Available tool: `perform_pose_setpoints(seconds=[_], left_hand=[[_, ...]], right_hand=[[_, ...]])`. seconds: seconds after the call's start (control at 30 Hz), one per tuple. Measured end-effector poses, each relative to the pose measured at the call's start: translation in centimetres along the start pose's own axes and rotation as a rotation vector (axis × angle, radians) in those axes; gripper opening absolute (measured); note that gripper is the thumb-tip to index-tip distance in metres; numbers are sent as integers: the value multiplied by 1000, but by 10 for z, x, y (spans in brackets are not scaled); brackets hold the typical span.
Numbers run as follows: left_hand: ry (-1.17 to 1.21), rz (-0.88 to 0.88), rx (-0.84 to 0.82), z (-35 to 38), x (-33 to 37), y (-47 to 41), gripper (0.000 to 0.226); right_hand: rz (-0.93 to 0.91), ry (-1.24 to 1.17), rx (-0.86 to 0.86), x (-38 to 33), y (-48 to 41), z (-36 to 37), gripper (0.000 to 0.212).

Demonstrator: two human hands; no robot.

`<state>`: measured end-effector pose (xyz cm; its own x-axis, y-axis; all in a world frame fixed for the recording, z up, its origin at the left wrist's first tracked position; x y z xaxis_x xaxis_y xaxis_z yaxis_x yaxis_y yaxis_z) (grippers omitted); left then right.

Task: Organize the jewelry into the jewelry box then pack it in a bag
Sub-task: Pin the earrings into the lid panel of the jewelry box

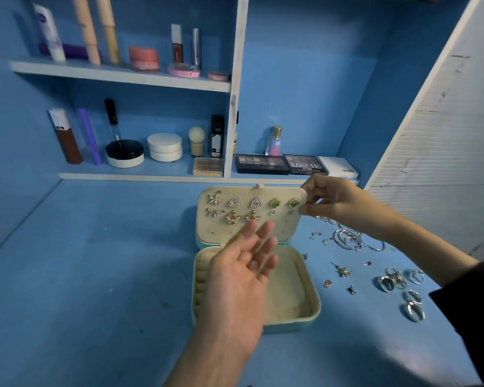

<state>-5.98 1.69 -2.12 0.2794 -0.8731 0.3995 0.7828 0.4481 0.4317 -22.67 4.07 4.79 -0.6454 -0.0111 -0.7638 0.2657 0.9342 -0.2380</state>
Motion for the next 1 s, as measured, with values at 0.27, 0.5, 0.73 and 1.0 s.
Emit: perform_pose_setpoints(seconds=[0.27, 0.5, 0.73, 1.0], left_hand=[[-681, 727, 198, -18, 106, 9, 25], [-1007, 846, 285, -36, 123, -20, 31], [-1089, 759, 265, -36, 119, -35, 12], [-1102, 808, 258, -35, 122, -34, 14]], right_hand=[[40, -6, 111, 13, -7, 0, 11], [67, -36, 160, 21, -9, 2, 16], [64, -48, 193, 26, -7, 4, 17], [70, 14, 78, 31, 10, 12, 27]])
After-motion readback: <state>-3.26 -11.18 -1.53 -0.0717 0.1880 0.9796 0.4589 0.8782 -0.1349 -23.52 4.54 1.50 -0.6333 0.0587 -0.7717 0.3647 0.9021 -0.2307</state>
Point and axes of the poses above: each hand's wrist, its own y-axis away from the middle knuckle, its own z-axis out of the palm, x = y × z, the point moved 10 cm from there along -y, towards the middle knuckle, and after that the axes turned 12 degrees about -z, right-handed, at the moved point
